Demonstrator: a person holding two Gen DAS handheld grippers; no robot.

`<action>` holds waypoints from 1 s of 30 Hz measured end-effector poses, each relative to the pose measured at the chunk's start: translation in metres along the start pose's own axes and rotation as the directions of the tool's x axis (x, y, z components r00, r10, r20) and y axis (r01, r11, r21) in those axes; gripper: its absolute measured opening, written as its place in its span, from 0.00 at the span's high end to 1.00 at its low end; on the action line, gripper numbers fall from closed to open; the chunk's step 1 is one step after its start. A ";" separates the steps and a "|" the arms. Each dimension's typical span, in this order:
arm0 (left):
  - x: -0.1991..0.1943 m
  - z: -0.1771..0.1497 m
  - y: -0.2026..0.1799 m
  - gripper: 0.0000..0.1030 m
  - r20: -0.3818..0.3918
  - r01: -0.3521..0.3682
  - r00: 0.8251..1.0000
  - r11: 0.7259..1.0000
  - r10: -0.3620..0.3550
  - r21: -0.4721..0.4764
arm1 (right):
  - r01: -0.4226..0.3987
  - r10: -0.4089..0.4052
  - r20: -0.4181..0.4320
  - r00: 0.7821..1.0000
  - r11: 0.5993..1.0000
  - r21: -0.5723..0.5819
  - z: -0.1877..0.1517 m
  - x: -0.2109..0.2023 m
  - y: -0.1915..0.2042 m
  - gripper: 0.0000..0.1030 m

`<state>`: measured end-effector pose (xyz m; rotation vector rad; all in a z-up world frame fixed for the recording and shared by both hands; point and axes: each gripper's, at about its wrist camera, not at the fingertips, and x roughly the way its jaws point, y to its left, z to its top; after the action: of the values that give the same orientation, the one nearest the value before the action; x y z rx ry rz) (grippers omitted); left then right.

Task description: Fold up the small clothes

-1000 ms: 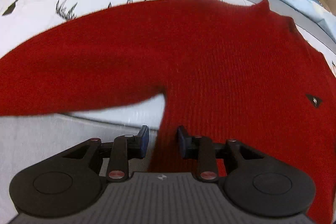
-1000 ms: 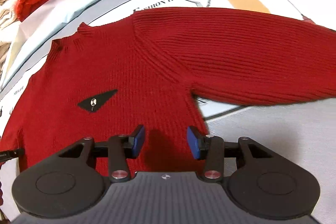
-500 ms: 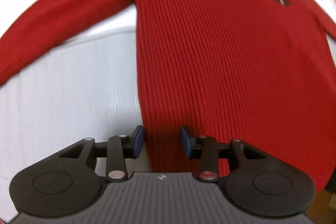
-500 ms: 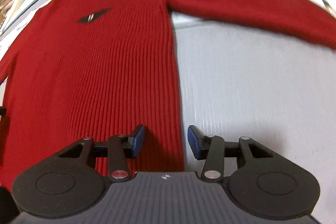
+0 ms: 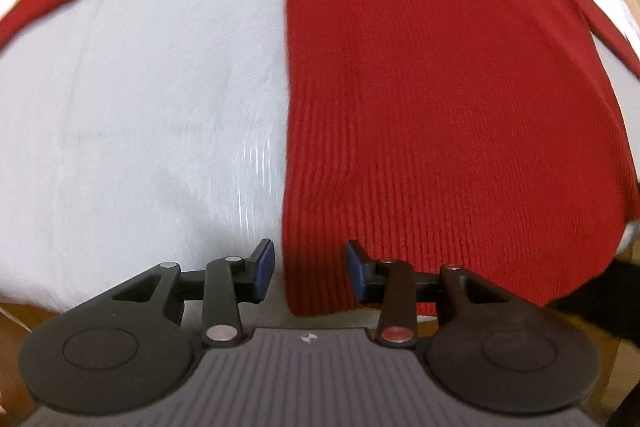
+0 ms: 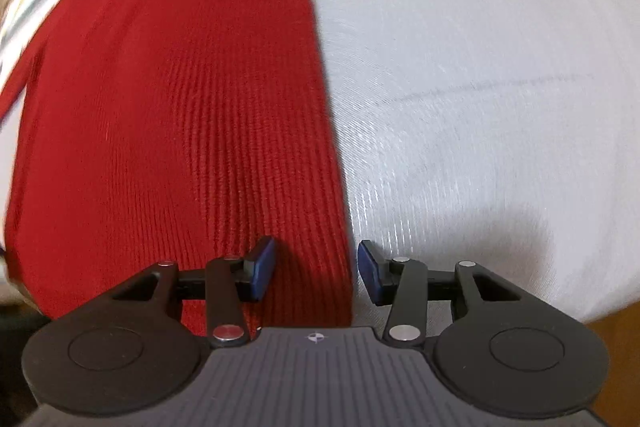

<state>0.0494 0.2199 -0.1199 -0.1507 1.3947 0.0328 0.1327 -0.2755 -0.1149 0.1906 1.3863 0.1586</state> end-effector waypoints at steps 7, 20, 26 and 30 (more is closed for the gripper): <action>0.008 -0.012 0.000 0.70 0.050 0.004 0.999 1.000 -0.003 -0.022 | 0.005 -0.006 0.030 1.000 1.000 0.023 -0.010 -0.009 -0.013 0.54; -0.086 -0.015 0.016 0.94 0.279 0.186 0.944 0.983 -0.179 0.003 | -0.339 0.304 0.319 0.898 0.939 0.058 -0.009 -0.100 -0.051 0.95; -0.067 -0.014 0.009 0.91 0.142 0.148 0.978 0.989 -0.151 0.030 | -0.275 0.235 0.351 0.906 0.959 0.068 -0.006 -0.117 -0.060 0.93; -0.055 -0.008 0.006 0.86 0.123 0.066 0.990 0.997 -0.071 0.039 | -0.003 -0.011 0.184 0.983 0.997 0.077 0.004 -0.070 -0.043 0.82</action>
<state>0.0315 0.2282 -0.0679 -0.1645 1.2639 -0.0389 0.1242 -0.3329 -0.0571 0.2602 1.2090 0.0824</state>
